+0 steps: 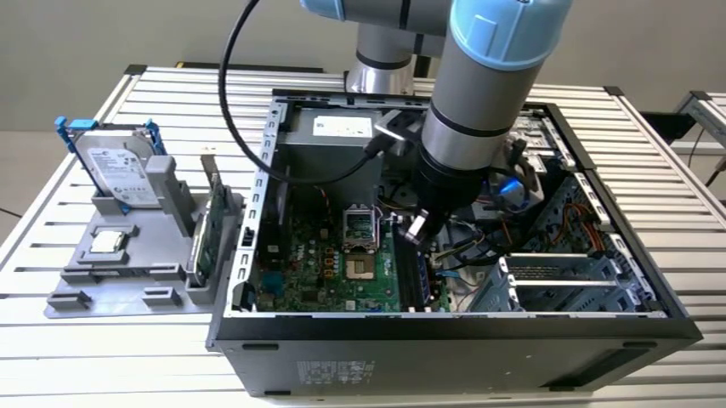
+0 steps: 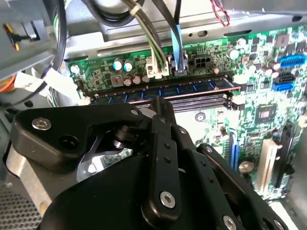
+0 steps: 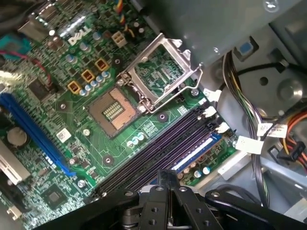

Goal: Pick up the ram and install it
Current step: 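Press down the ram until it locks into place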

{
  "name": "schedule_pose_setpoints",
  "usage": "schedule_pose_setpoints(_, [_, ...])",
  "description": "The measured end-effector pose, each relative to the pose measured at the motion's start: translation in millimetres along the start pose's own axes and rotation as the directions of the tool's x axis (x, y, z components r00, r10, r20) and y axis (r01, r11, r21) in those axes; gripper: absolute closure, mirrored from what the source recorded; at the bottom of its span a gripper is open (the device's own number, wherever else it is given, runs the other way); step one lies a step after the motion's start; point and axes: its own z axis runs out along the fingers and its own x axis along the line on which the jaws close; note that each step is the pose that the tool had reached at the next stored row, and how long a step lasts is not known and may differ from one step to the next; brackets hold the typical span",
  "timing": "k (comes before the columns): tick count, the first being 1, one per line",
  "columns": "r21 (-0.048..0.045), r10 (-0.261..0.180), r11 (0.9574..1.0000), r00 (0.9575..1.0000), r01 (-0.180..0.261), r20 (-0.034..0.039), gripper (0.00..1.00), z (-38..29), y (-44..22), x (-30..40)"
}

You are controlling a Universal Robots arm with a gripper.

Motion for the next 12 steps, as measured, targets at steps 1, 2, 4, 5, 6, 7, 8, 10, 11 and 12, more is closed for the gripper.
schedule_pose_setpoints(1, [-0.0002,-0.016,0.9999,0.9999,0.016,-0.0002,1.0,0.0,0.0,0.0])
schedule_pose_setpoints(2, [-0.0004,-0.031,0.9995,0.9995,0.031,-0.0004,1.0,0.0,0.0,0.0])
schedule_pose_setpoints(4, [-0.0008,-0.062,0.9981,0.9981,0.062,-0.0008,1.0,0.0,0.0,0.0])
schedule_pose_setpoints(5, [-0.0011,-0.077,0.997,0.997,0.077,-0.0009,1.0,0.0,0.0,0.0])
schedule_pose_setpoints(6, [-0.0013,-0.092,0.9957,0.9957,0.092,-0.0011,1.0,0.0,0.0,0.0])
schedule_pose_setpoints(7, [-0.0016,-0.108,0.9941,0.9941,0.108,-0.0011,1.0,0.1,0.0,-0.1])
schedule_pose_setpoints(8, [-0.0018,-0.123,0.9924,0.9924,0.123,-0.0012,1.0,0.1,0.0,-0.1])
schedule_pose_setpoints(10, [-0.0022,-0.153,0.9883,0.9883,0.153,-0.0017,1.0,0.0,-0.1,-0.1])
schedule_pose_setpoints(11, [-0.0024,-0.169,0.9857,0.9857,0.169,-0.0018,1.0,0.0,-0.1,-0.1])
schedule_pose_setpoints(12, [-0.0027,-0.185,0.9828,0.9828,0.185,-0.002,1.0,0.0,-0.2,-0.2])
